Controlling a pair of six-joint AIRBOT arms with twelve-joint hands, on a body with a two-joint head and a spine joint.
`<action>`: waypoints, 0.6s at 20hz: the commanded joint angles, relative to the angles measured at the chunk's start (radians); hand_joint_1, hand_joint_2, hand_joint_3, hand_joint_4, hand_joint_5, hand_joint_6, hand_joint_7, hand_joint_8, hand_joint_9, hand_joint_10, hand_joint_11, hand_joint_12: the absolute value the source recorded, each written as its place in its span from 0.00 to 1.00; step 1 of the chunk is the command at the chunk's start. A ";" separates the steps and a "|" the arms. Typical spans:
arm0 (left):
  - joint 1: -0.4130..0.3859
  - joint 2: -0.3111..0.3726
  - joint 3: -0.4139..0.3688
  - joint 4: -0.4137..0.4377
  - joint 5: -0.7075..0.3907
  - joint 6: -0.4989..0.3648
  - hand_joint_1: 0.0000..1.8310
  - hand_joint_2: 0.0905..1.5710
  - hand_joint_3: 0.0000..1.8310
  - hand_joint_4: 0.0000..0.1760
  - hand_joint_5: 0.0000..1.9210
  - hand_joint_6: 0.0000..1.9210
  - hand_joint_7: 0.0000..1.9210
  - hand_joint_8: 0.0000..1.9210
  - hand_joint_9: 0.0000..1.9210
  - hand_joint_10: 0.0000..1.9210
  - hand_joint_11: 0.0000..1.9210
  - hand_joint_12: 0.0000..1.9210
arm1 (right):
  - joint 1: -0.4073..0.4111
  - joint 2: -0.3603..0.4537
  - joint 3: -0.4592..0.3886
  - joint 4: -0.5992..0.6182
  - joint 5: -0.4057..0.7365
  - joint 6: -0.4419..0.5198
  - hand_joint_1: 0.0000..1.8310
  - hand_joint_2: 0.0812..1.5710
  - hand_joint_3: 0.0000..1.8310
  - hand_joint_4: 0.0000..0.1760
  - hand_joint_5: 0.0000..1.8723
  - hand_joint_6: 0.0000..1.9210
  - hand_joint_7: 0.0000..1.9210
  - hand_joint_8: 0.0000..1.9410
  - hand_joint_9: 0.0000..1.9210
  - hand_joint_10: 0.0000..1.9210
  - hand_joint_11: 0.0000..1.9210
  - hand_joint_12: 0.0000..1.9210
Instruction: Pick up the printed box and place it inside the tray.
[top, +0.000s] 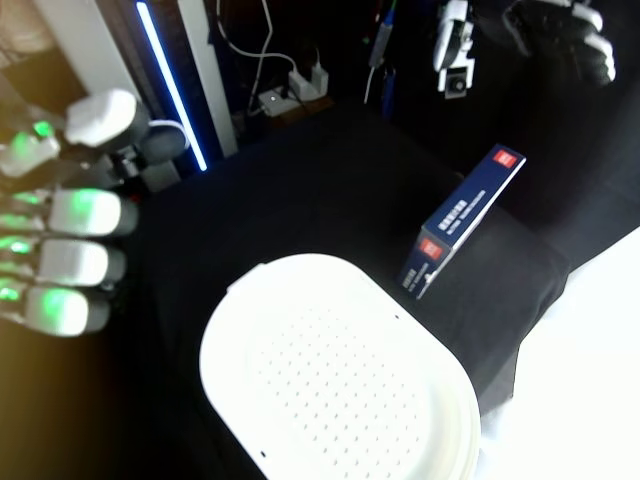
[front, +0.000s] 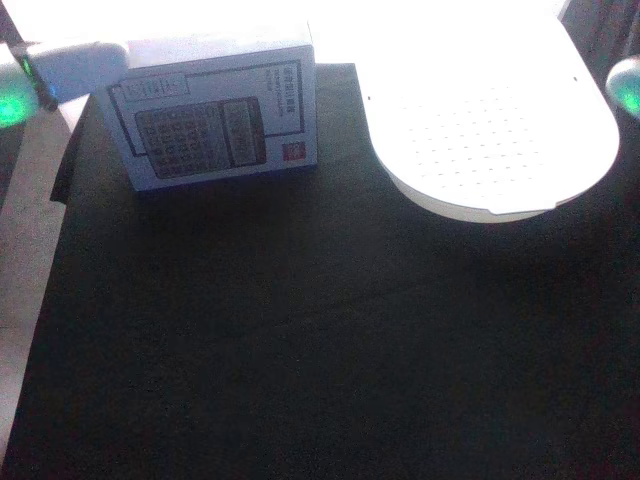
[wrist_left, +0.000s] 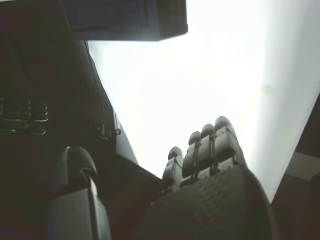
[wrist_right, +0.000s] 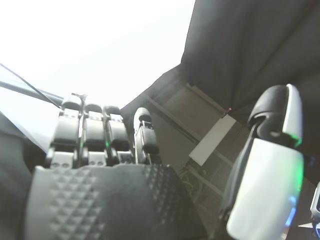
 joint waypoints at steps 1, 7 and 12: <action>-0.017 -0.004 0.014 -0.002 -0.049 -0.006 0.33 0.59 0.01 0.58 0.02 0.00 0.09 0.00 0.09 0.01 0.00 0.31 | 0.014 0.003 0.008 0.017 0.109 0.003 0.34 0.27 0.31 0.93 0.00 0.00 0.04 0.00 0.04 0.01 0.00 0.11; -0.087 -0.094 0.154 0.037 0.200 -0.006 0.31 0.54 0.00 0.67 0.03 0.01 0.11 0.00 0.10 0.00 0.00 0.31 | 0.014 -0.005 0.009 0.017 0.109 0.003 0.31 0.34 0.21 1.00 0.00 0.00 0.07 0.00 0.05 0.00 0.00 0.15; -0.146 -0.136 0.231 0.067 0.377 0.108 0.31 0.51 0.00 0.63 0.01 0.00 0.11 0.00 0.11 0.00 0.00 0.33 | 0.014 -0.009 0.012 0.017 0.110 0.003 0.36 0.27 0.28 1.00 0.04 0.00 0.08 0.00 0.08 0.00 0.00 0.29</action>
